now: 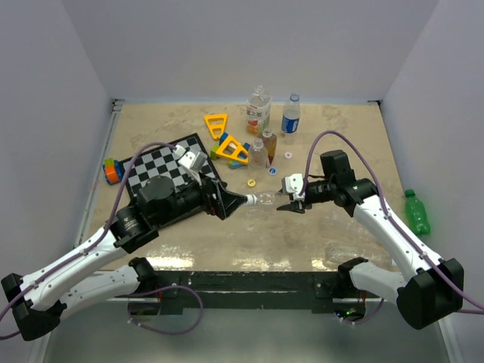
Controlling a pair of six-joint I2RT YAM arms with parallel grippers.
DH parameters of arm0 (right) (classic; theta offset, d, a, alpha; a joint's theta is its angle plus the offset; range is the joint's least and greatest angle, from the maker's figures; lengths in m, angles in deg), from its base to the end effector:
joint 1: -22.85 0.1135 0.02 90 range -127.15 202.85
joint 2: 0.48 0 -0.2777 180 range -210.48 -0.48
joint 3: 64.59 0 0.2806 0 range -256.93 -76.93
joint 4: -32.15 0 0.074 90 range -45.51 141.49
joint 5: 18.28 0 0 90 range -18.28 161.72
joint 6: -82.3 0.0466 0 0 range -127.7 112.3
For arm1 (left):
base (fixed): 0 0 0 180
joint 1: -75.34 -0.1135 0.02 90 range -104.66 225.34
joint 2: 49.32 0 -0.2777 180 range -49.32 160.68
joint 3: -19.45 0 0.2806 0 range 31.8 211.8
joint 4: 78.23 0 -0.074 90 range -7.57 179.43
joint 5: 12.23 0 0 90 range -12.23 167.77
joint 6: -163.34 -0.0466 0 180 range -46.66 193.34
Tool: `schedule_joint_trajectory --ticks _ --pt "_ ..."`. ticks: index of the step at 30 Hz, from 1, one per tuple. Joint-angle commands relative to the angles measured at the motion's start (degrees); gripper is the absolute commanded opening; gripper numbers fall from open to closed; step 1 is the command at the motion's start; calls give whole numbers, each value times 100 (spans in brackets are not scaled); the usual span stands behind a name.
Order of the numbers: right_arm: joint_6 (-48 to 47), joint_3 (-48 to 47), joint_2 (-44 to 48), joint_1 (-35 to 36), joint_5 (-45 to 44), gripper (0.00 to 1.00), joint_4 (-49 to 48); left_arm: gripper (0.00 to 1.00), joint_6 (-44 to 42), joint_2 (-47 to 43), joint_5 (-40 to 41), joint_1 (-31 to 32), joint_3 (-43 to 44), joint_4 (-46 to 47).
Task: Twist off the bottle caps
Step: Unscrew the bottle cap from the plastic bottle.
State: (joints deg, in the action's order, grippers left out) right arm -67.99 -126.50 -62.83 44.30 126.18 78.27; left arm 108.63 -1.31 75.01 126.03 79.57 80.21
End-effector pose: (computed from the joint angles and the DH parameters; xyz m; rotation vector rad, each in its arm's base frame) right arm 0.2107 0.1235 0.2839 -1.6518 1.2696 0.7202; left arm 0.1424 -0.1774 0.3590 0.2895 1.8552 -1.1177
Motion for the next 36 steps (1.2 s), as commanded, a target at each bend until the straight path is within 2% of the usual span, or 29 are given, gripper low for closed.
schedule_joint_trajectory --ticks 1,7,10,14,31,36 --pt "-53 -54 39 17 21 13 59 100 -1767 -475 -469 -7 -320 455" --pt "-44 -54 38 17 12 13 59 100 -3746 -1205 -1146 -7 -1111 1271" --pt "-44 -54 30 17 12 13 59 100 -4362 -1294 -1533 -7 -1375 1589" --pt "-53 -54 21 8 4 13 59 99 -5057 -1119 -1964 -7 -1393 1554" --pt "-61 -54 -6 8 4 13 59 100 -5137 -617 -1850 -7 -1419 1818" --pt "-53 -54 3 17 4 13 50 100 -5339 -696 -2167 -7 -1437 1774"
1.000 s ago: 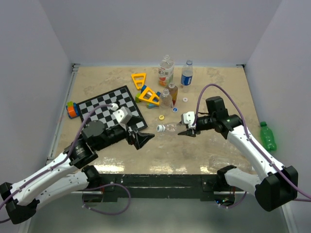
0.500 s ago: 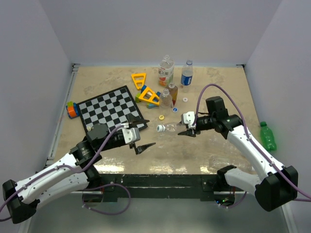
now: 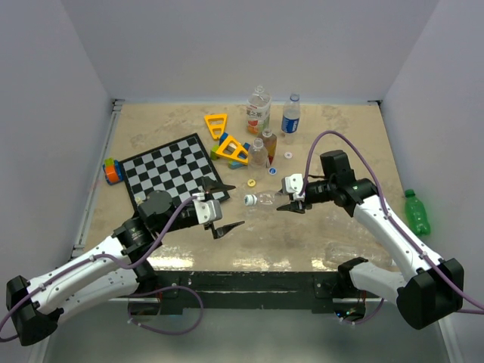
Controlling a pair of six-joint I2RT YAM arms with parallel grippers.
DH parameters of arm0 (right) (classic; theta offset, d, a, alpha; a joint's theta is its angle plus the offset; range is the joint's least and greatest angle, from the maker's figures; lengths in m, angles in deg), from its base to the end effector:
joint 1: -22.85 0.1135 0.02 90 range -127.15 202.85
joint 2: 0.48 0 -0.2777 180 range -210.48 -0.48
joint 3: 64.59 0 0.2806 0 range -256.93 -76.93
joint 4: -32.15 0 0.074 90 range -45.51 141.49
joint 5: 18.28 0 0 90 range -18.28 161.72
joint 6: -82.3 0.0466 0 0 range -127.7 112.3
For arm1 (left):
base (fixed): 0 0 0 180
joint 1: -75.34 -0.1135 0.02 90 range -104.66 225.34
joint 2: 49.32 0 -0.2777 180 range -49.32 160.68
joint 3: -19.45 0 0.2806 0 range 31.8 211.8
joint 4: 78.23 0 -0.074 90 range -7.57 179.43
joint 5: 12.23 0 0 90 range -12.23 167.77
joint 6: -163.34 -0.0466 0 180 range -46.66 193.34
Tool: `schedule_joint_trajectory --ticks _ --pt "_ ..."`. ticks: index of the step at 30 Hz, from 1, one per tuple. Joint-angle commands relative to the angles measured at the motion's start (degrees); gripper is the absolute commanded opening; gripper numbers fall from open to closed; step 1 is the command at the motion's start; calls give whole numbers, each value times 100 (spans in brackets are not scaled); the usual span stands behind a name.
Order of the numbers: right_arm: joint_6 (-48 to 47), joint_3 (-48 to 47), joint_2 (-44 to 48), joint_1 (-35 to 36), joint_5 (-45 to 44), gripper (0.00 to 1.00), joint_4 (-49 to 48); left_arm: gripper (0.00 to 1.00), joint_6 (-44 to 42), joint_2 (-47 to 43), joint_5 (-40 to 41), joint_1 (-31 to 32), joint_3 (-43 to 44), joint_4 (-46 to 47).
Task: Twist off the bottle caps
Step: Unscrew the bottle cap from the plastic bottle.
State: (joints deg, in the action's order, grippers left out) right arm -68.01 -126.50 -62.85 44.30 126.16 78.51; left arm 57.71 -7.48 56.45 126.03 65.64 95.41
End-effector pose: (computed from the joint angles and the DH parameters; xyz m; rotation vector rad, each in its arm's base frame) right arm 0.2104 0.1234 0.2836 -1.6527 1.2734 0.7226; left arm 0.1201 -0.1734 0.3159 1.1408 1.2038 -0.7674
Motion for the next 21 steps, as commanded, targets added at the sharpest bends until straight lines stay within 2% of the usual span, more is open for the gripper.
schedule_joint_trajectory --ticks 1,21 --pt "-51 -54 -3 17 -3 13 26 100 -264 -80 -329 -7 -45 263" --pt "-51 -45 23 17 -3 13 34 100 -54 61 -434 -7 -176 676"
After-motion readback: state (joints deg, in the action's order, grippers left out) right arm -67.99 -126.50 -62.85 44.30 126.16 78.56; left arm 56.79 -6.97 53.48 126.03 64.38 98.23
